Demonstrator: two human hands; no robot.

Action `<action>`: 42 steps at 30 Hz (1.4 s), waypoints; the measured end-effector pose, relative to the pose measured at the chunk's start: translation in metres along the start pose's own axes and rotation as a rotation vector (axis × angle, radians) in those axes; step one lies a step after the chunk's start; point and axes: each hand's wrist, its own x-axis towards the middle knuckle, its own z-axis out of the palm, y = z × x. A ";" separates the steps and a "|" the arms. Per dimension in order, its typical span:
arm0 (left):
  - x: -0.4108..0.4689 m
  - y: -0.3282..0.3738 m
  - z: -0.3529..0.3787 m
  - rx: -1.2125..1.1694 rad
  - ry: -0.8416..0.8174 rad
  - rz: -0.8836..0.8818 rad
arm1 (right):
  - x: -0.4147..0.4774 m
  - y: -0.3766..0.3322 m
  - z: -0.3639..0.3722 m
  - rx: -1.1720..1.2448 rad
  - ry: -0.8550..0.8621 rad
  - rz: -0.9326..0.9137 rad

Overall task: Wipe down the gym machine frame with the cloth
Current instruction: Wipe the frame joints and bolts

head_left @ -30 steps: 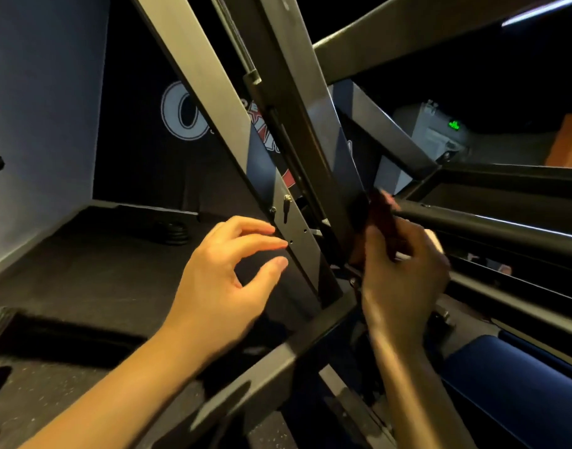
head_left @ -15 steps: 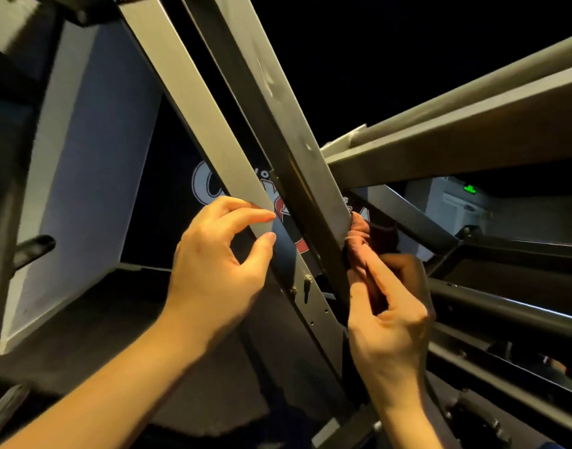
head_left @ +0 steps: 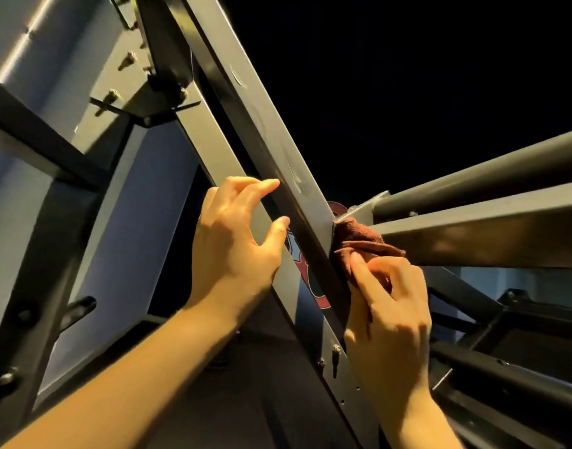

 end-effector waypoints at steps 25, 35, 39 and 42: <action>0.093 -0.051 -0.026 0.302 0.006 0.353 | 0.084 -0.046 0.055 0.026 0.069 -0.055; 0.092 -0.049 -0.029 0.335 0.002 0.346 | 0.116 -0.062 0.069 0.088 0.107 -0.009; 0.093 -0.053 -0.028 0.293 -0.010 0.353 | 0.090 -0.046 0.055 0.073 0.051 -0.039; 0.099 -0.049 -0.032 0.223 0.017 0.335 | 0.071 -0.042 0.044 0.076 0.049 -0.021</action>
